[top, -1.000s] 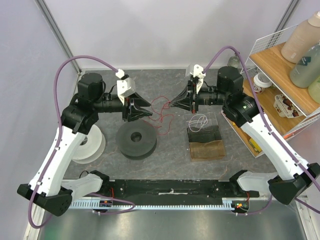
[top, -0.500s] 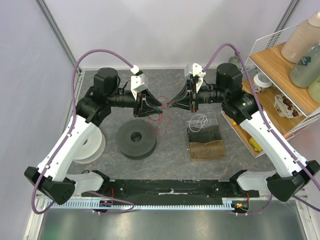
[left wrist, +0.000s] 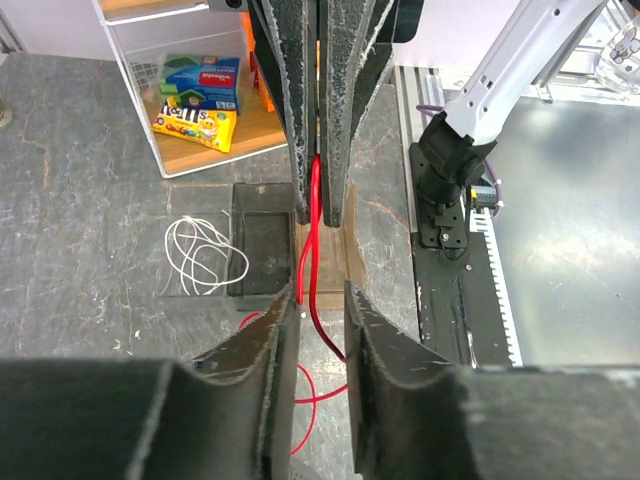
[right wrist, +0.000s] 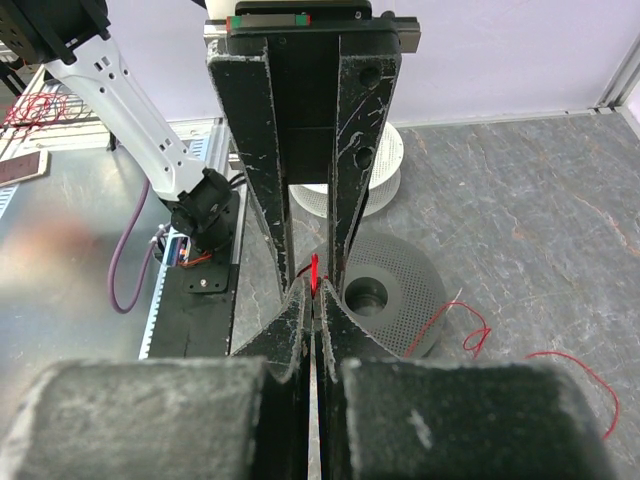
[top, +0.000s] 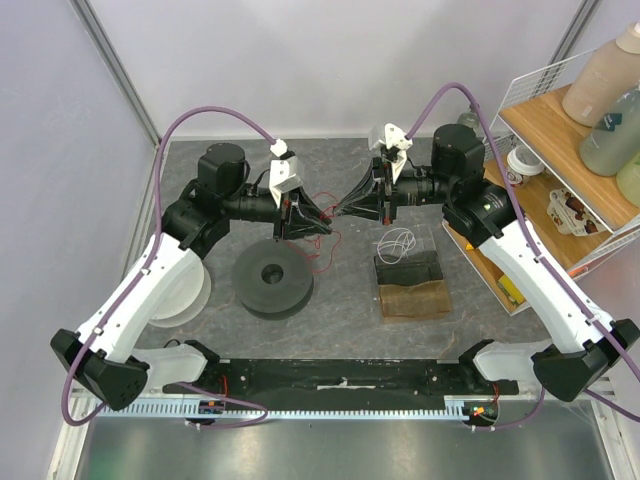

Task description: Wrap the cables

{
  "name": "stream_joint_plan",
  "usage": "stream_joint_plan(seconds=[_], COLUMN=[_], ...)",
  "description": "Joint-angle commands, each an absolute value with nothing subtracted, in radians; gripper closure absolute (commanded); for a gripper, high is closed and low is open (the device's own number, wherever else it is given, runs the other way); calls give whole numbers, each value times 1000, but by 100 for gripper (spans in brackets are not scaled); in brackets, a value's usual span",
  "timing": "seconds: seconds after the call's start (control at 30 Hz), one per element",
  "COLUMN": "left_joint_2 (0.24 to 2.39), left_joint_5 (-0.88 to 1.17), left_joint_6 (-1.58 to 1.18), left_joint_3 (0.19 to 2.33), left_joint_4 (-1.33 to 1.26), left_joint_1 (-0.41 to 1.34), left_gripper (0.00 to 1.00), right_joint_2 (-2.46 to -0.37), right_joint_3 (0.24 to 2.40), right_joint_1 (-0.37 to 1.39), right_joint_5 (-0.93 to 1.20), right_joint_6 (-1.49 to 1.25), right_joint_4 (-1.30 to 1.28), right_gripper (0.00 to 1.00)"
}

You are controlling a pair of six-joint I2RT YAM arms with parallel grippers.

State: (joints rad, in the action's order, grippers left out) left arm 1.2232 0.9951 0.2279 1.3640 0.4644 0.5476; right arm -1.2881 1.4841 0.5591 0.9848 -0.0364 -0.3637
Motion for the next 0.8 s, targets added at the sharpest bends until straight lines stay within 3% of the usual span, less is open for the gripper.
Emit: stream_joint_plan(seconds=[0.0, 0.17, 0.7, 0.77], left_joint_2=[1171, 1144, 1189, 1195], left_joint_5=[974, 969, 1043, 1043], left_joint_6=[173, 143, 84, 84], left_joint_3=[1344, 1335, 1356, 1359], left_joint_4=[426, 422, 357, 354], left_joint_1=[552, 532, 505, 506], left_gripper=[66, 61, 67, 73], right_joint_2=[-1275, -1269, -1256, -1256], right_joint_3=[1500, 1490, 1465, 1457], right_joint_1=[563, 563, 566, 565], right_joint_5=[1009, 1008, 1023, 1026], right_joint_6=[-61, -63, -80, -95], right_joint_4=[-330, -327, -301, -284], right_gripper=[100, 100, 100, 100])
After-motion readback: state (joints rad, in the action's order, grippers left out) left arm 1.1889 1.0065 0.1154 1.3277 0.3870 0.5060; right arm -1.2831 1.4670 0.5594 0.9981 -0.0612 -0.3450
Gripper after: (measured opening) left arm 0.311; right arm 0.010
